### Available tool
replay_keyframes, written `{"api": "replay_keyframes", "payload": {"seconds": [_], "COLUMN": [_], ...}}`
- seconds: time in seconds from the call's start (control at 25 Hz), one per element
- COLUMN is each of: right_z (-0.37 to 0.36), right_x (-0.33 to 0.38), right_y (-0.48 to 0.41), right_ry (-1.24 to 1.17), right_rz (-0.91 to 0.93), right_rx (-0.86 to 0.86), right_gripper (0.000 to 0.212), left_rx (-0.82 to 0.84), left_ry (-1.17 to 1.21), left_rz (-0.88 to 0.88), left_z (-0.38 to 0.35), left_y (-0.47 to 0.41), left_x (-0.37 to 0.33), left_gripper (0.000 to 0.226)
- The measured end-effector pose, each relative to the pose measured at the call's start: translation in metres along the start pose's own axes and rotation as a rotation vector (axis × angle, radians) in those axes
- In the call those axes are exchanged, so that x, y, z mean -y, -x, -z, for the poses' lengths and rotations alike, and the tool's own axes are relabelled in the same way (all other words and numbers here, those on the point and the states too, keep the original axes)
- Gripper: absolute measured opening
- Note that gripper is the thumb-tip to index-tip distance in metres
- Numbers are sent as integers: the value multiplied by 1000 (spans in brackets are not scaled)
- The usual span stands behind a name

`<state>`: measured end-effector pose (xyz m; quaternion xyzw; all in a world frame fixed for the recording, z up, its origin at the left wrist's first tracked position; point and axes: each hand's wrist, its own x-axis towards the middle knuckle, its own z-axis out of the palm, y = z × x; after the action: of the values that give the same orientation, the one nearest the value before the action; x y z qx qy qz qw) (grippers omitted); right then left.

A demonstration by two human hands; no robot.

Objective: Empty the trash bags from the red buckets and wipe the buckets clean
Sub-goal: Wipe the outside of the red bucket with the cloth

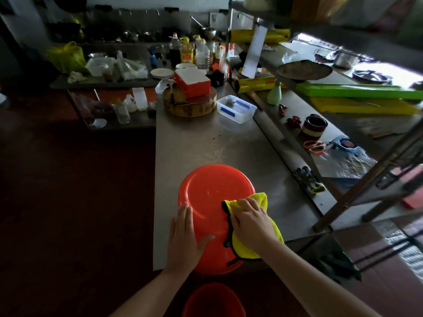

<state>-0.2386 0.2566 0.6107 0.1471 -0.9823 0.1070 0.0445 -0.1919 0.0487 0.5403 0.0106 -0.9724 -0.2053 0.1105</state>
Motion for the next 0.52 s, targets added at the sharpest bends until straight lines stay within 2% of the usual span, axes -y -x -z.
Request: {"api": "replay_keyframes", "payload": {"seconds": [0.32,0.4,0.52], "right_z": [-11,-13,-10], "right_x": [54,54,46], "right_y": [-6,-11,-19], "right_ry": [-42,-72,-216], "right_rz": [132,149,163], "right_rx": [85,98,24], "right_gripper": [39,39,27], "left_rx": [16,19,31], "left_ry": [-33,-45,-40], "left_rz": [0,-7,-18], "left_z": [0,2,2], "left_y": [-2,-3,-5], "left_x": [5,4,5], "left_gripper": [82,80,84]}}
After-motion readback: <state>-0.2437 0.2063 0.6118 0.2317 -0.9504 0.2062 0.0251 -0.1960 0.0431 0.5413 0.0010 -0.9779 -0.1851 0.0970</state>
